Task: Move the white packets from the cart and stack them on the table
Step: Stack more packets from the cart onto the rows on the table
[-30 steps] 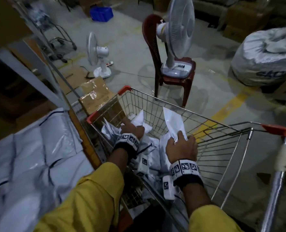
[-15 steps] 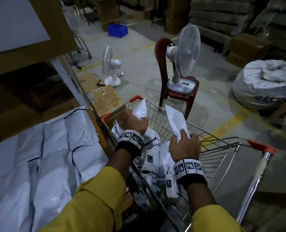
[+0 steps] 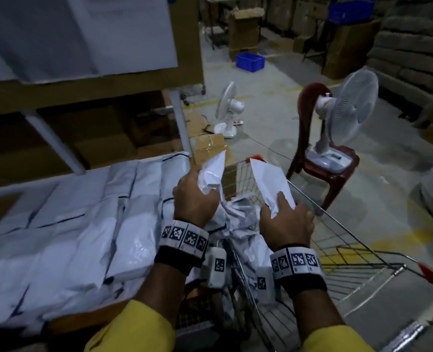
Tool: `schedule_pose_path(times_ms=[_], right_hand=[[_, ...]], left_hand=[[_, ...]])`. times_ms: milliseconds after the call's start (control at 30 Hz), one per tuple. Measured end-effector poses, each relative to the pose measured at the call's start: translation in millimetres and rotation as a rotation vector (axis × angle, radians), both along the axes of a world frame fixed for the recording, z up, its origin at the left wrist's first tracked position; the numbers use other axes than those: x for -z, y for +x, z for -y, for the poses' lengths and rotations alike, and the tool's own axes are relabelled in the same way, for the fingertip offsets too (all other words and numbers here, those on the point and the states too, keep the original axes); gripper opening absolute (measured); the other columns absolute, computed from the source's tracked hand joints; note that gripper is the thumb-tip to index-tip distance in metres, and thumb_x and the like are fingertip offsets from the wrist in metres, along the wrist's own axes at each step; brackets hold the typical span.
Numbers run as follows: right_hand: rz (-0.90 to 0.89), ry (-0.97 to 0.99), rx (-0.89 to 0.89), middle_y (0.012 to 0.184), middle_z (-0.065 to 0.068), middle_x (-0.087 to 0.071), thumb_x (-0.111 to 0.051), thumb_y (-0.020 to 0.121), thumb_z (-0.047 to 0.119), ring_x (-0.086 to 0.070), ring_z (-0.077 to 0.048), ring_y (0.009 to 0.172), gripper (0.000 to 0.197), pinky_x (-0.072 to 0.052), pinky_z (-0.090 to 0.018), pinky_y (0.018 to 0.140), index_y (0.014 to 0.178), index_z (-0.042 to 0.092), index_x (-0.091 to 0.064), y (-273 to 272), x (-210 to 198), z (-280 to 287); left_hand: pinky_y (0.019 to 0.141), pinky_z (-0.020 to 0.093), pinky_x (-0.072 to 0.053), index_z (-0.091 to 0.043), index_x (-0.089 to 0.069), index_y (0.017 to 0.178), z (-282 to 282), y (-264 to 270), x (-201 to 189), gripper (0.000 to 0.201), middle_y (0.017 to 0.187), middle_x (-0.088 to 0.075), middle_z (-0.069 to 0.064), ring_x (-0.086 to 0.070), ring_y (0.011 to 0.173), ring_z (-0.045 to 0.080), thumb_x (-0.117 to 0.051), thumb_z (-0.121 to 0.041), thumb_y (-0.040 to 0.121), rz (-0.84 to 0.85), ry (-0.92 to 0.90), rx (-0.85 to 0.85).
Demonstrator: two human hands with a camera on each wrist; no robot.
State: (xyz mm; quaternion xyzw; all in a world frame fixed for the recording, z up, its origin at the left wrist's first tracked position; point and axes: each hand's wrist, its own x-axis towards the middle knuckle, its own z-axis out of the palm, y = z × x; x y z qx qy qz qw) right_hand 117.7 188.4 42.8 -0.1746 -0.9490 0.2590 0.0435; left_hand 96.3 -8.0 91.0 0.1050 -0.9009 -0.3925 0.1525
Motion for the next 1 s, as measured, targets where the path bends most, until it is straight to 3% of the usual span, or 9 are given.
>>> schedule_pose_path(times_ms=[133,200,333,500,633,833,1000], right_hand=[[-0.043,0.011,-0.099,0.135,-0.02,-0.042,-0.047,0.089,0.053,-0.037,-0.039,0.124,0.06,-0.031,-0.048,0.106,0.145,0.03,-0.045,15,-25,26],[-0.065,0.008,-0.155,0.134,-0.02,-0.042,-0.049,0.089,0.053,-0.037,-0.039,0.124,0.059,-0.032,-0.047,0.105,0.144,0.03,-0.046,23,-35,43],[-0.094,-0.037,-0.264,0.14,-0.018,-0.038,-0.051,0.089,0.054,-0.03,-0.038,0.13,0.061,-0.029,-0.048,0.109,0.146,0.032,-0.043,37,-53,81],[-0.096,-0.046,-0.339,0.141,-0.019,-0.036,-0.053,0.09,0.057,-0.028,-0.037,0.132,0.065,-0.029,-0.047,0.112,0.148,0.031,-0.04,46,-63,126],[0.008,0.041,-0.316,0.145,-0.019,-0.032,-0.052,0.085,0.067,-0.024,-0.039,0.136,0.076,-0.03,-0.049,0.113,0.152,0.034,-0.035,40,-39,158],[0.226,0.162,-0.304,0.154,-0.02,-0.032,-0.045,0.085,0.076,-0.028,-0.042,0.139,0.078,-0.027,-0.051,0.113,0.151,0.036,-0.035,42,27,196],[0.24,0.153,-0.246,0.158,-0.012,-0.029,-0.042,0.094,0.065,-0.03,-0.04,0.137,0.066,-0.031,-0.052,0.112,0.153,0.037,-0.03,52,52,217]], left_hand=[[0.102,0.043,-0.049,-0.024,-0.049,0.144,36,42,-15,0.069,0.136,-0.061,0.007,-0.055,0.125,0.032,-0.066,-0.038,0.078,-0.069,0.015,-0.122],[0.102,0.038,-0.047,-0.022,-0.036,0.151,54,63,-24,0.076,0.142,-0.055,0.01,-0.052,0.128,0.033,-0.07,-0.031,0.083,-0.104,0.057,-0.22],[0.075,0.029,-0.044,-0.022,-0.035,0.13,95,102,-40,0.061,0.125,-0.059,0.015,-0.061,0.105,0.033,-0.075,-0.022,0.084,-0.199,0.173,-0.384],[0.072,0.026,-0.04,-0.022,-0.044,0.12,165,131,-39,0.052,0.115,-0.065,0.007,-0.058,0.091,0.02,-0.079,-0.026,0.082,-0.182,0.168,-0.497],[0.079,0.029,-0.042,-0.022,-0.05,0.119,222,141,-24,0.051,0.117,-0.063,0.007,-0.061,0.102,0.028,-0.08,-0.026,0.079,-0.151,0.119,-0.518],[0.081,0.027,-0.041,-0.021,-0.053,0.121,299,141,-15,0.049,0.121,-0.063,0.007,-0.06,0.106,0.027,-0.081,-0.026,0.08,-0.102,0.107,-0.451],[0.082,0.029,-0.043,-0.022,-0.053,0.122,346,137,-9,0.051,0.124,-0.061,0.008,-0.059,0.107,0.027,-0.082,-0.027,0.079,-0.092,0.099,-0.417]])
